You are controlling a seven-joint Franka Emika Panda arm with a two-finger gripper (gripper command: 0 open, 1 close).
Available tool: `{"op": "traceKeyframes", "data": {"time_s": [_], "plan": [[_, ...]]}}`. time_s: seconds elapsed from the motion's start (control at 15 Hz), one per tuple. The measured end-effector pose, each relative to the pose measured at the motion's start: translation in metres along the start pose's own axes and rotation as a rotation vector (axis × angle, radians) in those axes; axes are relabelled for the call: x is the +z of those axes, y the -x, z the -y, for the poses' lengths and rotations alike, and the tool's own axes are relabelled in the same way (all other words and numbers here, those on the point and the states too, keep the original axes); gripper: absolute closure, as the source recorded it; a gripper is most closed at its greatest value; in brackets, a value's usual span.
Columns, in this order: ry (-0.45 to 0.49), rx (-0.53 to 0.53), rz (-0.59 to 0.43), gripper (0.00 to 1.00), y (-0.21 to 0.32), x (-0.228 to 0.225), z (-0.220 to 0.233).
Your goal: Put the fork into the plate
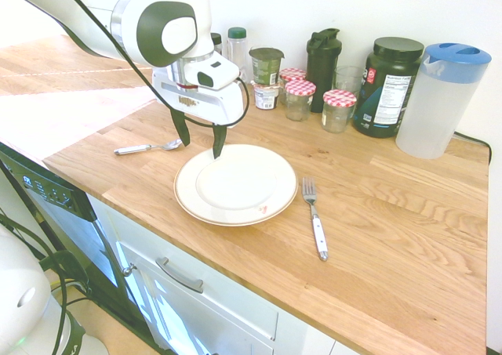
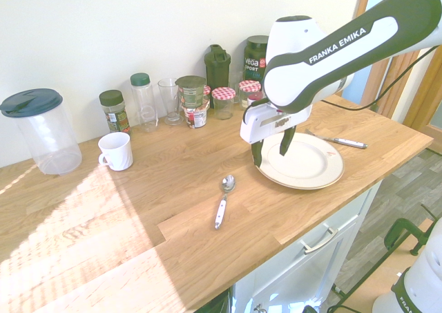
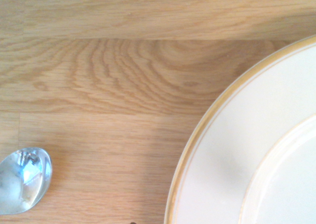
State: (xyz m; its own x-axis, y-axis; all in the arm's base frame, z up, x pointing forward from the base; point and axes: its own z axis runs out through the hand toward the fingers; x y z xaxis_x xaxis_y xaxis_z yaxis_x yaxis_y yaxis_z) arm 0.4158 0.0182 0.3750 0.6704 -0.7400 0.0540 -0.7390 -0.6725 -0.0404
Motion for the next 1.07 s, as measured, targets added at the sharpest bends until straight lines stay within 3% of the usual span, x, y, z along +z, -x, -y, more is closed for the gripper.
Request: {"op": "traceKeyframes", "data": {"time_s": [0.4, 0.87, 1.07], "plan": [[-0.052, 0.022, 0.0, 0.0, -0.014, -0.014, -0.025], [-0.162, 0.083, -0.074, 0.0, -0.046, -0.06, -0.154], [-0.157, 0.1, -0.054, 0.0, -0.068, -0.051, -0.204]]}}
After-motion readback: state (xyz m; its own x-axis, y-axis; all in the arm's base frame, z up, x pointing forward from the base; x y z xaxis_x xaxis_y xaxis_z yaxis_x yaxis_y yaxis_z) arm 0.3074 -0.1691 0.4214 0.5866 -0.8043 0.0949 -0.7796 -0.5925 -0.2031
